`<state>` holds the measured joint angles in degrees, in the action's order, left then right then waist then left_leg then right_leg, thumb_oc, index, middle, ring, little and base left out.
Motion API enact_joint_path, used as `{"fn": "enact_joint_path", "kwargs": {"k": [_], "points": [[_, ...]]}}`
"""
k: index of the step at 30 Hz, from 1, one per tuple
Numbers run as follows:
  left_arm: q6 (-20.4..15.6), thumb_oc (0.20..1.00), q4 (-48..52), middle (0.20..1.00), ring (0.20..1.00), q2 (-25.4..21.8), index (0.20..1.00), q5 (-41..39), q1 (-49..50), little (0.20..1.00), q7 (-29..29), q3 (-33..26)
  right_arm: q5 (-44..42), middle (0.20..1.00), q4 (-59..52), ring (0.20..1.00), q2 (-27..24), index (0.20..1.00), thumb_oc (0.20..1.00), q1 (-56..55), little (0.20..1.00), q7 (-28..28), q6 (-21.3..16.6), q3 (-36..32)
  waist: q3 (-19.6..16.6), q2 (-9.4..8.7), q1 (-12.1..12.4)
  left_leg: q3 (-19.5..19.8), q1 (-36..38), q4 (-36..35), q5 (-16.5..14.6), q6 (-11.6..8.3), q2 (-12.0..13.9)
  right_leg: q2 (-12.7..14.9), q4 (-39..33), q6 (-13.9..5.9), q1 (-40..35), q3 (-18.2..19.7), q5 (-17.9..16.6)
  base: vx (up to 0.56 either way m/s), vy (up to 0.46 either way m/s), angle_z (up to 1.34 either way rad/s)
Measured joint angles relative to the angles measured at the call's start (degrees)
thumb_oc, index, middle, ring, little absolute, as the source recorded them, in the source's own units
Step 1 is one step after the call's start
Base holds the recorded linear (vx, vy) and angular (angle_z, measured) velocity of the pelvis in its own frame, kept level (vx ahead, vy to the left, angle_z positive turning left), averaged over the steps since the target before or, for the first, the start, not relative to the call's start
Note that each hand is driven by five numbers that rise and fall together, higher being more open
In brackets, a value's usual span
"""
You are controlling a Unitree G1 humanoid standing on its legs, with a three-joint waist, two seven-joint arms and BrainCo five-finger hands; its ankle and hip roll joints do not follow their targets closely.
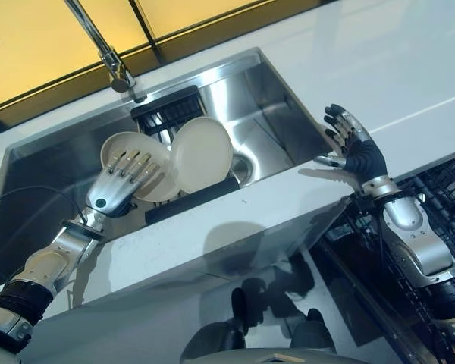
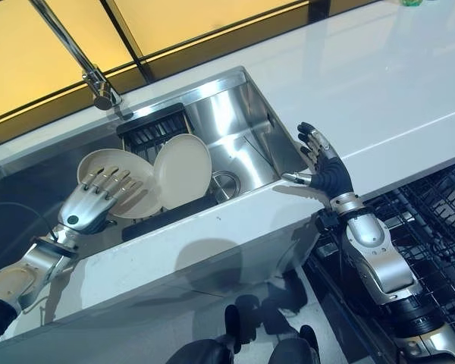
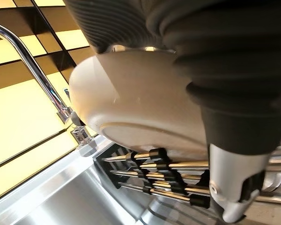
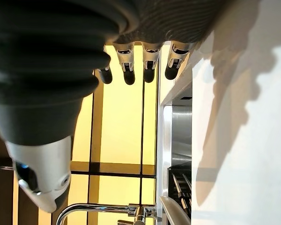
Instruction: Pick up plates and place into dishwasher.
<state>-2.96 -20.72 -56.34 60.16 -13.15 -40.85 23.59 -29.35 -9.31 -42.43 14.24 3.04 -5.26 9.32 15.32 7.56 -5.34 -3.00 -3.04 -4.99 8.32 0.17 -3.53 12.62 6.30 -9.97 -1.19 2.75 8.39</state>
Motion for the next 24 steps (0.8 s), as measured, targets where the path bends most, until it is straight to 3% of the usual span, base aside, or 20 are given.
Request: {"fn": "enact_joint_path", "kwargs": {"k": [3,4,5,6,20,24], "points": [[0.07,1.000,-0.80,1.000,1.000,0.50,1.000,0.53,-1.01,1.000,0.18,0.03,0.12,1.000,-0.07,1.000,0.00,1.000,1.000,0.35,1.000,-0.32,0.15,-0.12,0.06,0.11,-0.22,-0.12,-0.18,0.00,0.01,0.01,-0.08,0.09,0.31,-0.06,0.40,0.19,0.10,0.01,0.052,-0.02],[0.19,0.548,-1.03,0.548,0.548,0.89,0.548,0.53,-1.29,0.548,0.33,0.03,0.43,1.000,-0.19,1.000,0.00,1.000,1.000,0.35,1.000,-0.47,0.17,-0.45,0.17,0.30,-0.27,-0.14,-0.19,0.00,0.01,0.02,-0.14,0.14,0.35,-0.07,0.42,0.23,0.11,0.03,0.074,-0.01],[0.31,0.341,-1.12,0.341,0.341,1.54,0.341,0.53,-1.42,0.341,0.46,0.03,0.72,1.000,-0.28,1.000,0.00,1.000,1.000,0.44,1.000,-0.61,0.20,-0.74,0.31,0.57,-0.34,-0.14,-0.17,0.00,0.01,0.02,-0.24,0.22,0.48,-0.15,0.42,0.24,0.16,0.03,0.067,0.00],[0.34,0.200,-1.13,0.200,0.200,1.93,0.200,0.54,-1.42,0.200,0.55,0.05,0.74,1.000,-0.38,1.000,0.00,1.000,1.000,0.59,1.000,-0.69,0.33,-0.91,0.40,0.75,-0.40,-0.14,-0.15,0.00,0.02,0.02,-0.30,0.27,0.64,-0.20,0.43,0.24,0.20,0.03,0.059,0.01],[-0.33,0.200,-0.35,0.200,0.200,2.38,0.200,2.16,-1.47,0.200,2.91,0.67,1.94,1.000,-1.09,1.000,0.00,1.000,1.000,0.79,1.000,-3.97,2.95,-4.40,0.83,2.29,-0.67,0.07,0.39,0.01,0.14,0.20,-0.79,0.72,1.69,-0.50,0.30,0.38,0.62,0.02,0.030,0.01],[-2.48,0.200,-0.26,0.200,0.200,2.38,0.200,4.35,-1.50,0.200,4.59,0.35,2.24,1.000,-1.56,1.000,0.00,1.000,1.000,0.75,1.000,-4.44,4.16,-4.99,0.77,2.95,-0.68,0.25,0.49,0.53,0.21,0.29,-0.90,0.86,1.95,-0.52,-0.09,0.22,0.79,0.03,-0.002,0.04]]}}
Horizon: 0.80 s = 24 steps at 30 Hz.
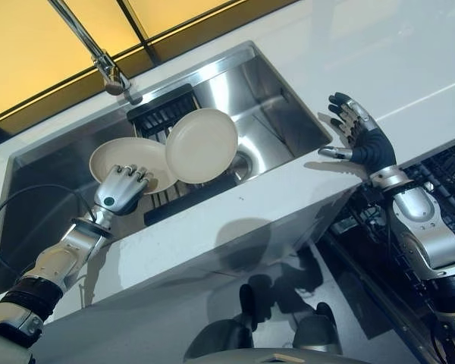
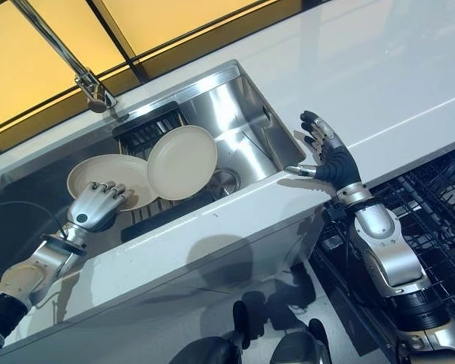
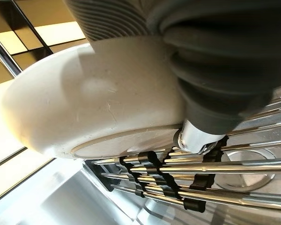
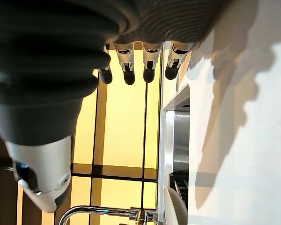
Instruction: Pick up plates and place into dishwasher.
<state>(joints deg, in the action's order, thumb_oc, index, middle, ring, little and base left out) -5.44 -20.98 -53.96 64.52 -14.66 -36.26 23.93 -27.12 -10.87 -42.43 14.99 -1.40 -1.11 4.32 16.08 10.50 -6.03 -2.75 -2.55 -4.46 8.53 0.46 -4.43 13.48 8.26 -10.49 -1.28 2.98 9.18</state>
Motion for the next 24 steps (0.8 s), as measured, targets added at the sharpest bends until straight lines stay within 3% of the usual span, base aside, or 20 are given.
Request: {"fn": "enact_joint_path", "kwargs": {"k": [11,24], "points": [[-2.93,0.200,2.10,0.200,0.200,-0.07,0.200,2.30,3.58,0.200,5.02,-0.57,-0.05,1.000,-1.21,1.000,-1.16,1.000,1.000,-2.16,1.000,-1.27,1.41,-2.02,-2.13,4.00,0.18,1.61,0.92,0.13,-0.22,-0.32,-0.51,0.40,2.06,-0.12,-0.50,-0.64,1.46,-0.01,-0.023,0.05],[-5.90,0.200,5.30,0.200,0.200,-1.76,0.200,2.00,8.82,0.200,9.62,-5.11,-0.13,1.000,-2.55,1.000,-1.31,1.000,1.000,-6.39,1.000,-1.95,1.47,-4.54,-4.44,4.78,0.93,3.05,1.23,0.29,-0.03,-0.10,-0.74,0.57,4.51,0.18,-0.51,-2.22,3.20,-0.03,-0.045,0.07]]}}
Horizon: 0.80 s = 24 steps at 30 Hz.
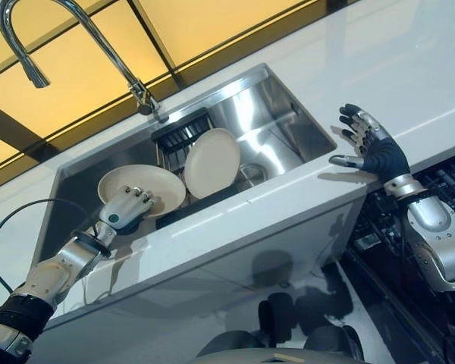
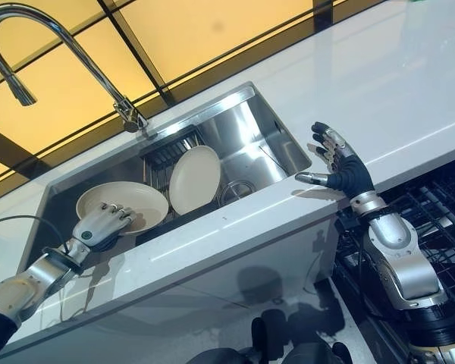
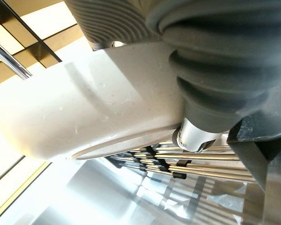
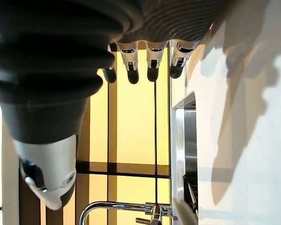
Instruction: Pick up plates and place into dishwasher.
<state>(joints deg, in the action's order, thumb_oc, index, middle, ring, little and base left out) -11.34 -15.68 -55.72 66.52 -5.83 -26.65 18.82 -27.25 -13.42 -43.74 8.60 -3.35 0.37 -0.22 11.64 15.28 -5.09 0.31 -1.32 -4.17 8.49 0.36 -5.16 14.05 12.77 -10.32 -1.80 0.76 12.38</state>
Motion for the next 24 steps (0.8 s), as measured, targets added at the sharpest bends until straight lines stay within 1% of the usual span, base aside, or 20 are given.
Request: {"fn": "enact_joint_path", "kwargs": {"k": [2,3,7,9,12,15,16,18,21,22,24], "points": [[1.00,0.200,-0.04,0.200,0.200,-0.69,0.200,-0.66,0.83,0.200,0.00,-0.38,-0.16,1.000,-0.01,1.000,0.00,1.000,1.000,-0.64,1.000,-0.02,-0.14,-0.02,-0.44,-0.04,0.09,0.04,-0.02,0.00,0.00,0.00,0.02,-0.04,-0.01,0.03,0.01,-0.06,0.01,-0.07,-0.077,0.01],[1.62,0.200,-0.10,0.200,0.200,-1.24,0.200,-1.24,1.54,0.200,-0.07,-0.62,-0.40,1.000,-0.02,1.000,-0.01,1.000,1.000,-1.29,1.000,-0.01,-0.33,-0.10,-0.72,-0.33,0.43,0.20,-0.03,0.00,0.01,0.00,0.05,-0.08,-0.02,0.05,-0.03,-0.19,0.03,-0.09,-0.112,0.01],[4.61,0.200,-2.20,0.200,0.200,-2.71,0.200,-3.29,6.13,0.200,-2.48,-5.20,-0.42,1.000,0.04,1.000,0.06,1.000,1.000,-3.73,1.000,0.04,-1.04,-0.92,-1.52,-1.13,1.80,0.93,-0.19,-0.02,-0.07,-0.21,0.37,-0.43,-0.07,0.28,-0.12,-0.68,0.14,-0.05,-0.094,0.05],[4.88,0.200,-2.39,0.200,0.200,-3.53,0.200,-3.58,8.41,0.200,-4.40,-7.99,-0.42,1.000,0.37,1.000,0.30,1.000,1.000,-4.88,1.000,0.12,-1.24,-0.95,-2.07,-2.05,2.68,1.51,-0.36,-0.20,0.10,-0.43,0.53,-0.60,-0.15,0.44,-0.18,-1.33,0.20,-0.05,-0.113,0.14],[5.57,0.200,-2.16,0.200,0.200,-4.31,0.200,-5.57,9.48,0.200,-7.29,-11.87,-0.42,1.000,1.29,1.000,1.78,1.000,1.000,-6.19,1.000,0.33,-1.26,-0.75,-3.13,-3.97,4.52,2.29,-0.29,-0.37,0.20,-0.60,0.79,-0.94,-0.73,0.71,-0.99,-2.30,0.30,-0.04,-0.118,0.15],[5.75,0.200,-1.30,0.200,0.200,-5.26,0.200,-9.16,9.46,0.200,-10.02,-13.86,-0.42,1.000,1.29,1.000,2.65,1.000,1.000,-6.47,1.000,1.28,-1.32,0.35,-4.15,-5.31,5.14,3.27,-0.23,-0.72,0.17,-0.68,0.84,-1.04,-1.43,0.83,-1.84,-3.29,0.28,-0.05,-0.148,0.17],[5.50,0.200,-0.96,0.200,0.200,-5.79,0.200,-10.05,9.46,0.200,-10.83,-14.01,-0.42,1.000,1.29,1.000,2.77,1.000,1.000,-6.50,1.000,1.44,-1.44,0.89,-4.46,-5.69,5.77,3.26,-0.14,-0.72,0.15,-0.71,0.87,-1.12,-1.66,0.89,-2.00,-3.32,0.24,-0.06,-0.203,0.08],[3.30,0.200,1.72,0.200,0.200,-5.75,0.200,-14.50,9.35,0.200,-11.77,-15.64,-0.40,1.000,1.28,1.000,3.93,1.000,1.000,-6.46,1.000,2.01,-2.41,1.33,-5.12,-6.87,6.10,3.87,-0.09,-0.73,0.20,-0.95,1.10,-1.46,-2.88,1.10,-3.03,-4.04,-0.09,-0.07,-0.208,0.12],[-1.04,0.200,7.60,0.200,0.200,-5.32,0.200,-19.79,8.86,0.200,-11.76,-17.58,0.34,1.000,0.88,1.000,5.90,1.000,1.000,-6.13,1.000,2.61,-5.38,1.60,-6.30,-9.14,6.64,4.76,0.06,-0.74,0.14,-1.41,1.71,-2.26,-4.98,1.61,-4.53,-5.12,-0.80,-0.09,-0.241,0.13],[-3.00,0.200,9.47,0.200,0.200,-4.21,0.200,-21.80,7.60,0.200,-11.00,-17.78,1.22,1.000,0.16,1.000,6.66,1.000,1.000,-5.99,1.000,2.92,-5.87,1.72,-6.71,-9.80,7.54,4.78,0.29,-0.75,0.03,-1.59,1.96,-2.62,-5.74,1.83,-5.10,-5.18,-1.12,-0.08,-0.186,0.00],[-6.04,0.200,13.97,0.200,0.200,-1.63,0.200,-25.30,5.25,0.200,-9.16,-17.80,2.63,1.000,-0.73,1.000,7.19,1.000,1.000,-4.28,1.000,3.15,-6.88,3.54,-7.58,-11.34,7.74,4.88,0.61,-0.77,-0.22,-1.97,2.55,-3.35,-7.50,2.25,-6.25,-5.46,-1.80,-0.07,-0.168,-0.01]]}}
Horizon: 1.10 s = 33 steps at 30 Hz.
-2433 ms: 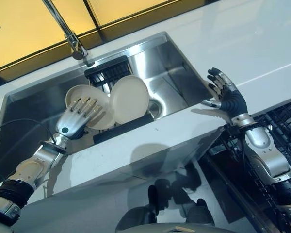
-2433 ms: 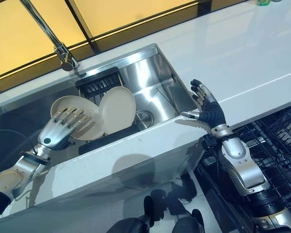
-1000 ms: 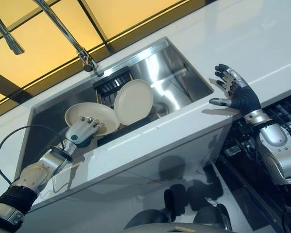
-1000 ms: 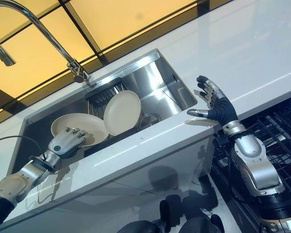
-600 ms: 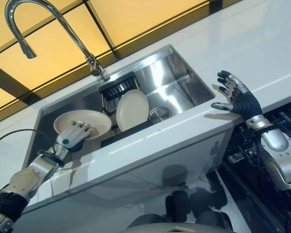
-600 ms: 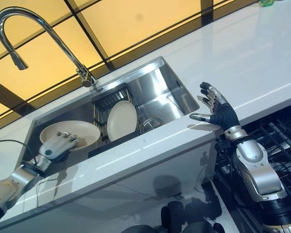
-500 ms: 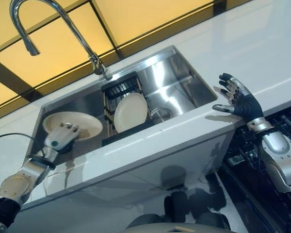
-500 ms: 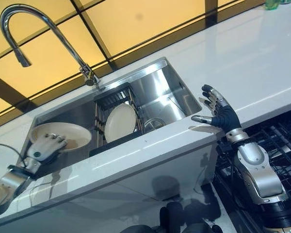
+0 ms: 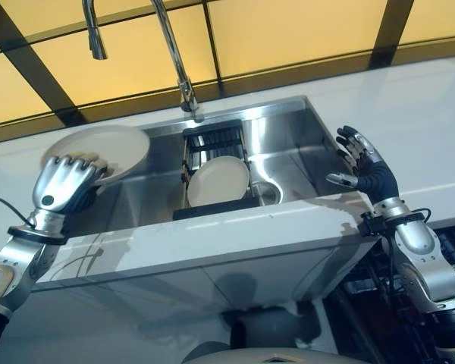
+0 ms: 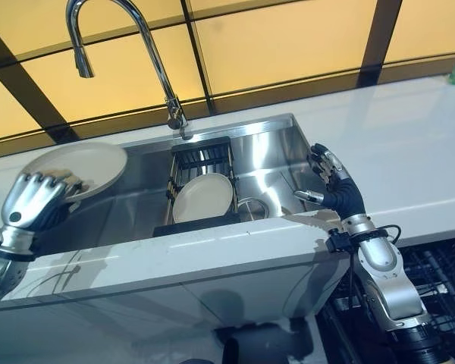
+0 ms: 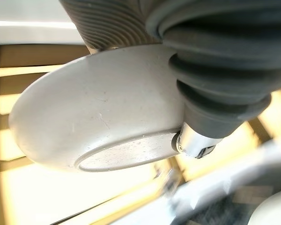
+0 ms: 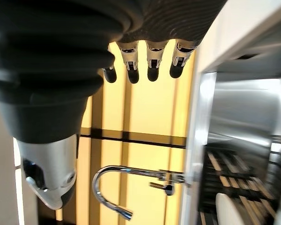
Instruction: Pick up plates and place into dishwasher.
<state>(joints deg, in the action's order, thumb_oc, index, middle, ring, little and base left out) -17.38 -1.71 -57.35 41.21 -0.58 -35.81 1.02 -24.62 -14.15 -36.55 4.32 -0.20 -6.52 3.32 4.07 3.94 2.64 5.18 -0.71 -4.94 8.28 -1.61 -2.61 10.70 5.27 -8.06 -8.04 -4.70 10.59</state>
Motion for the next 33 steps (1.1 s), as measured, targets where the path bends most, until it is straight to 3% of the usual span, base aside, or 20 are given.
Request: {"fn": "enact_joint_path", "kwargs": {"k": [4,12,21,26,33], "points": [[-2.82,0.200,7.40,0.200,0.200,2.70,0.200,-4.05,-3.74,0.200,6.76,0.00,1.76,1.000,-2.44,1.000,0.11,1.000,1.000,4.60,1.000,0.47,-0.21,1.77,-1.14,-1.91,0.01,0.16,0.07,-0.02,-0.18,-0.60,0.96,-1.24,-3.59,0.72,-1.92,-0.39,-2.02,-0.06,-0.158,-0.01],[-4.60,0.200,12.32,0.200,0.200,3.21,0.200,-13.52,-8.80,0.200,17.88,0.20,2.11,1.000,-5.62,1.000,-0.65,1.000,1.000,9.77,1.000,0.39,-0.32,4.18,-1.73,-2.97,0.09,-0.08,0.01,-0.04,-0.22,-1.33,2.20,-2.60,-6.27,1.54,-2.94,-0.40,-3.56,-0.06,-0.104,-0.02],[-7.81,0.200,20.94,0.200,0.200,2.60,0.200,-31.46,-14.74,0.200,38.61,4.02,1.97,1.000,-7.26,1.000,-4.89,1.000,1.000,13.01,1.000,-0.95,-0.32,6.89,-2.34,-4.09,0.14,-0.11,0.09,-0.05,-0.35,-1.55,2.31,-2.76,-7.65,1.69,-3.69,-0.46,-4.16,-0.04,-0.043,0.00],[-6.29,0.200,20.94,0.200,0.200,2.11,0.200,-38.62,-16.96,0.200,41.95,4.48,0.75,1.000,-8.06,1.000,-5.28,1.000,1.000,13.61,1.000,-2.43,-0.32,7.44,-2.38,-4.14,-0.13,-0.36,0.11,-0.05,-0.39,-1.58,2.36,-2.76,-7.66,1.70,-3.58,-0.23,-4.20,0.00,0.000,0.00],[-4.18,0.200,22.08,0.200,0.200,2.39,0.200,-42.73,-17.22,0.200,46.85,4.49,0.68,1.000,-8.49,1.000,-5.28,1.000,1.000,16.51,1.000,-6.78,0.70,11.12,-2.43,-4.23,-0.10,-0.48,0.10,-0.05,-0.43,-1.60,2.38,-2.74,-7.70,1.71,-3.49,-0.06,-4.21,0.00,0.000,0.00]]}}
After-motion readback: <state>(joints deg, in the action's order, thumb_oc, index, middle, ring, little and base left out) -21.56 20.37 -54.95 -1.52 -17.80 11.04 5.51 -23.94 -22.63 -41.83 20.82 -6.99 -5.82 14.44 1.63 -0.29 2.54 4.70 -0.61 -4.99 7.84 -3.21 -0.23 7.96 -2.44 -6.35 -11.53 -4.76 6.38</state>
